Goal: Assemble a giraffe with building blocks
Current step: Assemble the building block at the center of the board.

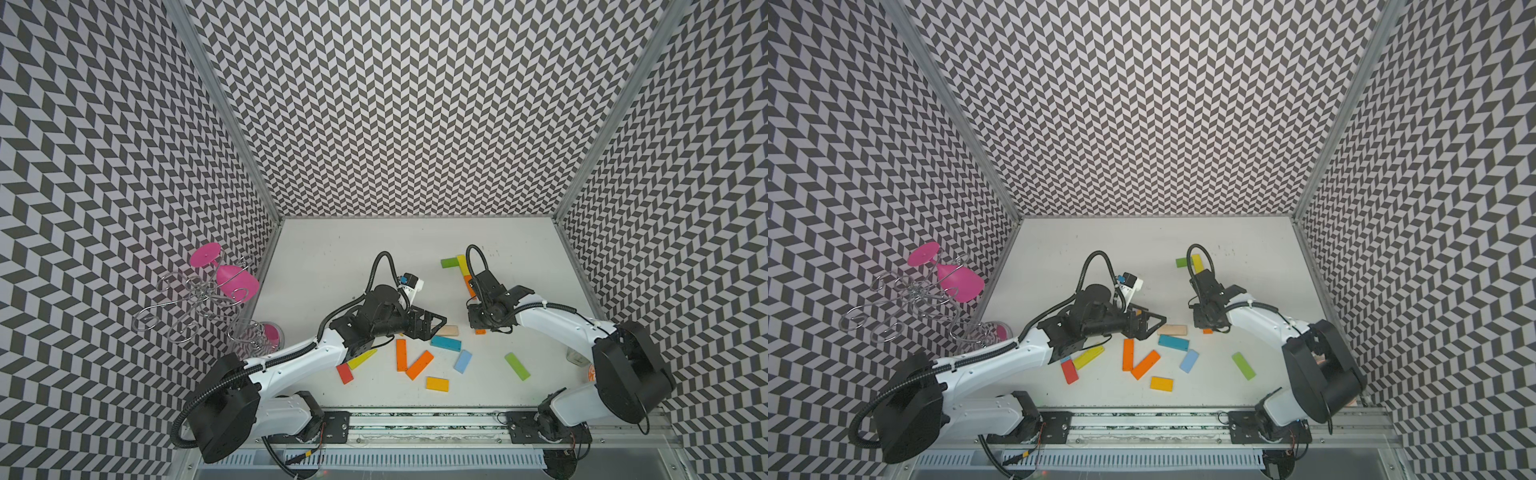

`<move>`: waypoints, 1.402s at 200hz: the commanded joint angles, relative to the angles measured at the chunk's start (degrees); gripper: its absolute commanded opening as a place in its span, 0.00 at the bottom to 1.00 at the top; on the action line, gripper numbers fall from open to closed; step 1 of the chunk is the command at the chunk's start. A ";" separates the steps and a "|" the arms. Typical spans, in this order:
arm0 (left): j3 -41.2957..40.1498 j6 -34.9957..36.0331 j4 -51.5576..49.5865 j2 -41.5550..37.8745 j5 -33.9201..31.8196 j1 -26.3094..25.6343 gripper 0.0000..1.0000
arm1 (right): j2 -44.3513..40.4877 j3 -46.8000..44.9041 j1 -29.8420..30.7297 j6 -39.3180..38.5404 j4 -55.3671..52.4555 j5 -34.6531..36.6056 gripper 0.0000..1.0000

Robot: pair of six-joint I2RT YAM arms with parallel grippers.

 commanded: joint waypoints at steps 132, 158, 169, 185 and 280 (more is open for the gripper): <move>2.00 2.83 0.53 1.29 2.49 3.56 0.93 | 9.14 2.57 -6.30 -11.25 1.97 -1.18 0.24; 2.12 2.74 0.91 1.62 2.96 3.81 0.93 | 9.13 2.85 -6.38 -11.99 2.45 -1.00 0.29; 1.98 2.40 1.34 1.82 3.40 3.84 0.93 | 9.22 3.09 -6.39 -12.15 2.58 -0.48 0.29; 1.87 2.08 1.91 2.16 3.84 3.89 0.93 | 9.58 3.62 -6.49 -12.51 2.74 0.61 0.29; 0.89 1.81 2.73 2.27 4.18 3.89 0.93 | 12.67 6.00 -6.58 -13.14 3.47 1.71 0.30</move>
